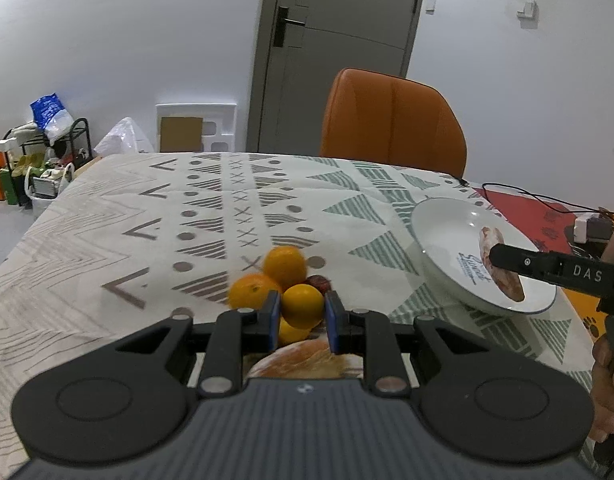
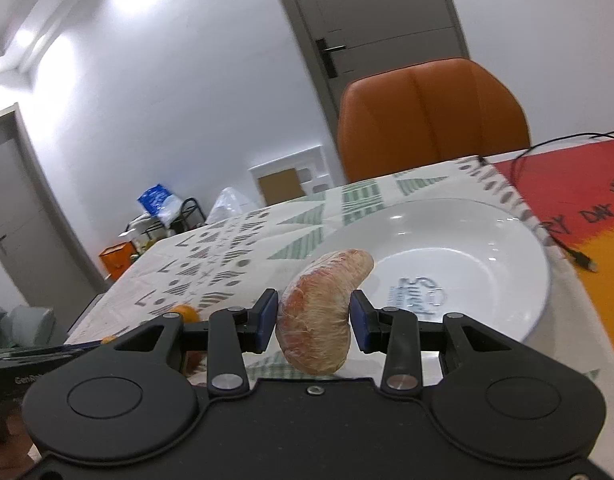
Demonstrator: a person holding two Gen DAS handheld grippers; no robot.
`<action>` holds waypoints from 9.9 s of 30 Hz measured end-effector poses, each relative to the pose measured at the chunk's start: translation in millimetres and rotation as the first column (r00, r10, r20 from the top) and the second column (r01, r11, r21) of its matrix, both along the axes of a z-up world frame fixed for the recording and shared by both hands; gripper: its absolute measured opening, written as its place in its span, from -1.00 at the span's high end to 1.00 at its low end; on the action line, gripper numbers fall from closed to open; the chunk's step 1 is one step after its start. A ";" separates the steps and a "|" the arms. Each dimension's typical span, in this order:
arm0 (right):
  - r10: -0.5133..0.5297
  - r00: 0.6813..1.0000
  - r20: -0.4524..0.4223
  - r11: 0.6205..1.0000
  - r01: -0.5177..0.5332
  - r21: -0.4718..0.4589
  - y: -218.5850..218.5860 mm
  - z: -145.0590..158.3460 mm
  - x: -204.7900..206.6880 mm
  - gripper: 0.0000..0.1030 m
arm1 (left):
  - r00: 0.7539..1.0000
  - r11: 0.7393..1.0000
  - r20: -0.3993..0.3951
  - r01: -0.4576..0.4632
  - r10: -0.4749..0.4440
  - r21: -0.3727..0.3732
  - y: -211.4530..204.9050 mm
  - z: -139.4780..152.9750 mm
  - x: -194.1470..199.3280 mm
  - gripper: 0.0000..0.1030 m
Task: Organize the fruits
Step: 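Carry both fruits to the white bowl while the right gripper releases the segment inside, then open the left gripper to drop the orange into the white bowl, then move both tools back from the bowl to the fruit pile, then grasp the brownish round fruit with the left gripper, then grasp the second pomelo segment with the right gripper while the left holds its fruit, then carry both fruits to the bowl while the right gripper releases the segment inside, then open the left gripper to drop the brownish fruit into the bowl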
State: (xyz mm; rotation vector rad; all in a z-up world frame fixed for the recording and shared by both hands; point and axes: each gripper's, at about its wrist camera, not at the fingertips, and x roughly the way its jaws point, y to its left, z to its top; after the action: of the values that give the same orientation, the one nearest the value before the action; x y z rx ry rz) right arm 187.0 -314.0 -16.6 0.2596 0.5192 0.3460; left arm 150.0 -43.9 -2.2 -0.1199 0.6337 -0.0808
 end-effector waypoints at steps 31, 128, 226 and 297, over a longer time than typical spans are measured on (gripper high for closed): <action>-0.112 0.993 0.021 0.994 0.112 0.011 -49.2 1.7 -16.9 0.01 | 0.994 0.994 0.016 0.106 -0.107 0.013 -74.9 6.3 50.1 0.58; 0.225 0.974 -0.023 0.974 -0.225 -0.026 35.1 -0.9 -18.6 -1.00 | 0.983 0.984 -0.058 -0.174 0.176 0.042 24.2 -16.5 -17.0 -0.15; 0.347 0.938 -0.019 0.916 -0.343 -0.208 111.3 -3.1 -12.0 -0.24 | 0.988 0.986 -0.032 -0.152 0.151 -0.062 56.3 -8.9 -10.5 0.52; -0.048 0.999 0.003 0.984 0.048 -0.169 -31.0 -1.2 -4.7 -0.45 | 0.972 0.972 0.038 0.232 -0.231 -0.022 -105.5 11.4 69.8 0.51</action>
State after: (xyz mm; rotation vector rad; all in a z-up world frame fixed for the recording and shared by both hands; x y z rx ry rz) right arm 182.3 -345.0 -17.8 0.1077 0.5391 0.2528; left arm 219.7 -149.4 9.2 -0.0689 0.6098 -0.3162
